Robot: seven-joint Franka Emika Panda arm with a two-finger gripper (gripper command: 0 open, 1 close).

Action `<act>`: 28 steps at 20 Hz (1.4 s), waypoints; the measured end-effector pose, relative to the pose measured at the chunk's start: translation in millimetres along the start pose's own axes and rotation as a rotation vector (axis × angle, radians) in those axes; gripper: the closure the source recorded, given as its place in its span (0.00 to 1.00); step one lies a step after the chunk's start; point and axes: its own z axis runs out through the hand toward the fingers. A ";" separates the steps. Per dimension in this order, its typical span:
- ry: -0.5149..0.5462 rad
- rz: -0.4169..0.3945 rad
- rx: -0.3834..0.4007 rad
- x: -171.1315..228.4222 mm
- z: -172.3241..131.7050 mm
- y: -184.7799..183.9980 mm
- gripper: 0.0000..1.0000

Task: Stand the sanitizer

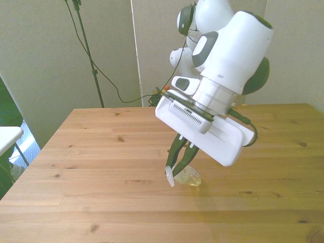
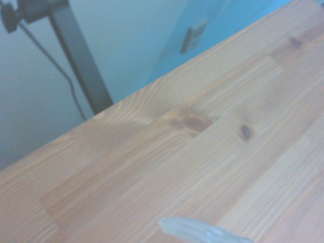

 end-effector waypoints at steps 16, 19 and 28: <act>0.547 0.334 0.003 -61.2 -1.7 18.7 1.00; 0.616 0.375 0.051 -69.5 -0.7 18.7 1.00; 0.695 0.413 0.119 -84.8 11.5 25.8 1.00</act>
